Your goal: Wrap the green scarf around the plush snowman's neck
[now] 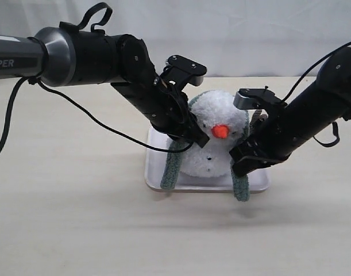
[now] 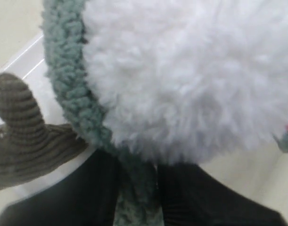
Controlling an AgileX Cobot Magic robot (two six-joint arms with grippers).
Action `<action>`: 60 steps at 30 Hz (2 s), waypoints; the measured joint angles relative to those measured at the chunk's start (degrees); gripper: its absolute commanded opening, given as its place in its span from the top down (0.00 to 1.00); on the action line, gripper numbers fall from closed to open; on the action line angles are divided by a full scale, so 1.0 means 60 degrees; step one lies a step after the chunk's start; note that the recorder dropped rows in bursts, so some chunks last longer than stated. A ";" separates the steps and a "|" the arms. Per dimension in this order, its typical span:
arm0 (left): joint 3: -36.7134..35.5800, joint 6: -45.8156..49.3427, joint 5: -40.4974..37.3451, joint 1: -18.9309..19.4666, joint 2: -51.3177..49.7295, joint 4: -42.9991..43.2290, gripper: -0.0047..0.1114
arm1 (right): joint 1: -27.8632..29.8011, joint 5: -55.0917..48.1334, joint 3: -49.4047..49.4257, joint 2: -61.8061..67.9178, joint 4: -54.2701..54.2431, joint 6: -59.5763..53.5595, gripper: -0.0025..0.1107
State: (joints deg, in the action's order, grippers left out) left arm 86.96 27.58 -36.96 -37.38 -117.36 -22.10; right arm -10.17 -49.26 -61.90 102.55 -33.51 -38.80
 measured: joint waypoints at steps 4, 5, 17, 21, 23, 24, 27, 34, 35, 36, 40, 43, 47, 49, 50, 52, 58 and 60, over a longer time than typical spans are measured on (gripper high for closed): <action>0.0000 -0.0007 0.0000 0.0000 0.0000 -0.0069 0.73 | 0.0000 -0.0021 0.0000 0.0000 -0.0385 -0.0451 0.86; 0.0000 -0.0007 0.0000 0.0000 0.0000 -0.0069 0.73 | 0.0000 -0.0021 0.0000 0.0000 -0.0402 -0.0452 0.83; 0.0000 0.0246 -0.0455 0.0000 0.0064 -0.0612 0.73 | 0.0000 0.0569 0.0317 0.0000 -0.0288 -0.0037 0.74; 0.0000 0.0324 -0.0453 0.0000 0.0277 -0.0612 0.73 | 0.0000 0.0643 0.0337 0.0000 -0.0274 0.0066 0.89; 0.0000 0.0341 -0.0431 0.0000 0.0370 -0.0612 0.73 | 0.0000 0.0643 0.0337 0.0000 -0.0274 0.0087 0.94; 0.0000 0.0341 -0.0431 0.0000 0.0416 -0.0612 0.73 | 0.0000 0.0643 0.0337 0.0000 -0.0290 0.0087 0.94; 0.0000 0.0341 -0.0431 0.0000 0.0437 -0.0649 0.73 | 0.0000 0.0597 0.0413 0.0000 -0.0290 0.0087 0.94; 0.0000 0.0363 -0.0494 0.0000 0.0437 -0.0800 0.73 | 0.0000 0.0963 0.0936 0.0000 -0.0325 0.0107 0.94; 0.0000 0.0363 -0.0494 0.0000 0.0437 -0.0799 0.73 | 0.0000 0.0984 0.0956 0.0000 -0.0325 0.0107 0.94; 0.0000 0.0363 -0.0494 0.0000 0.0437 -0.0820 0.73 | 0.0000 0.0982 0.0956 0.0000 -0.0325 0.0107 0.94; 0.0000 0.0363 -0.0494 0.0000 0.0437 -0.0820 0.73 | 0.0000 0.0982 0.0956 0.0000 -0.0347 0.0126 0.94; 0.0000 0.0363 -0.0556 0.0000 0.0437 -0.0820 0.73 | 0.0000 0.0982 0.0956 0.0000 -0.0481 0.0126 0.94; 0.0000 0.0363 -0.0655 0.0000 0.0437 -0.0844 0.73 | 0.0000 0.0839 0.0956 0.0000 -0.1046 -0.0264 0.94; 0.0000 0.0363 -0.0808 0.0000 0.0437 -0.0931 0.73 | 0.0000 0.0766 0.0973 0.0000 -0.1359 -0.0550 0.92; 0.0000 0.0363 -0.0913 0.0000 0.0437 -0.0973 0.73 | 0.0000 0.0707 0.0970 0.0000 -0.1446 -0.0646 0.89; 0.0000 0.0363 -0.1206 0.0000 0.0437 -0.1064 0.73 | 0.0000 0.0546 0.0970 0.0000 -0.1685 -0.0872 0.83; 0.0000 0.0363 -0.2227 0.0000 0.0437 -0.1106 0.73 | 0.0000 0.0456 0.0970 0.0000 -0.2230 -0.1344 0.66; 0.0000 0.0363 -0.2309 0.0000 0.0437 -0.1106 0.73 | 0.0000 0.0456 0.0970 0.0000 -0.2275 -0.1368 0.60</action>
State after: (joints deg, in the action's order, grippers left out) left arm 86.96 29.76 -50.81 -37.38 -114.73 -28.74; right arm -10.17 -46.53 -56.08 102.55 -47.16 -47.01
